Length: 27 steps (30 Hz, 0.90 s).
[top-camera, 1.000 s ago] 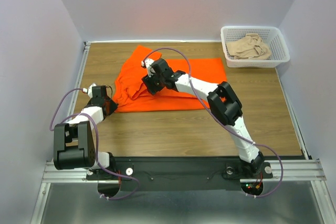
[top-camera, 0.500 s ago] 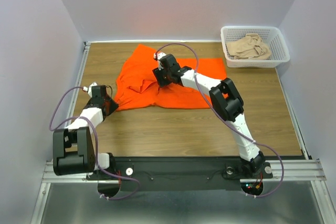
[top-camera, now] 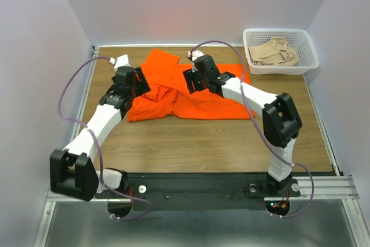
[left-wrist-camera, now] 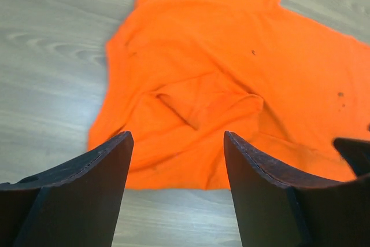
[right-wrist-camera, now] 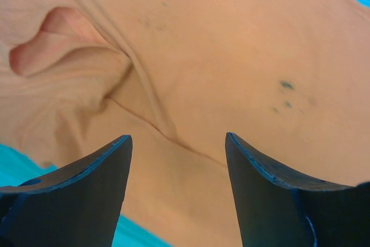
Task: Fold and stack the t-shirts
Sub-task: Fold the tshirt
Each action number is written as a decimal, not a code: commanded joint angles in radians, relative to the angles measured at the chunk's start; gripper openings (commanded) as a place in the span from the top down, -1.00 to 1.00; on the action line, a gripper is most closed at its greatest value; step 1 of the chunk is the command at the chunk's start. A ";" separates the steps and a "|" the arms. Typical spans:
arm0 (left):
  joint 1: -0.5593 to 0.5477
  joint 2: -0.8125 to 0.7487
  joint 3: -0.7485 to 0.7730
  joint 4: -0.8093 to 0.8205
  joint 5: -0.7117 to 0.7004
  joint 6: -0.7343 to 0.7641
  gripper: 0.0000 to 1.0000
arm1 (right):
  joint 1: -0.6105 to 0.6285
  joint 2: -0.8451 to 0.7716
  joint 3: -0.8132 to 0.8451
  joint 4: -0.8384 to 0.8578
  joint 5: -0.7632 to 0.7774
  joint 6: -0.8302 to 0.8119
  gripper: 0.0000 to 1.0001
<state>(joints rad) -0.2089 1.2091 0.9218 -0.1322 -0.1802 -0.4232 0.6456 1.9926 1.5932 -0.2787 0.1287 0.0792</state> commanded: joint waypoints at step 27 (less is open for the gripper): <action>-0.248 0.730 0.466 -0.159 -0.450 0.267 -0.34 | -0.086 -0.741 -0.696 -0.048 0.281 0.097 -0.53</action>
<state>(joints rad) -0.4625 1.9221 1.3315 -0.2619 -0.5602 -0.2070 0.5682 1.2747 0.8925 -0.3267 0.3538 0.1650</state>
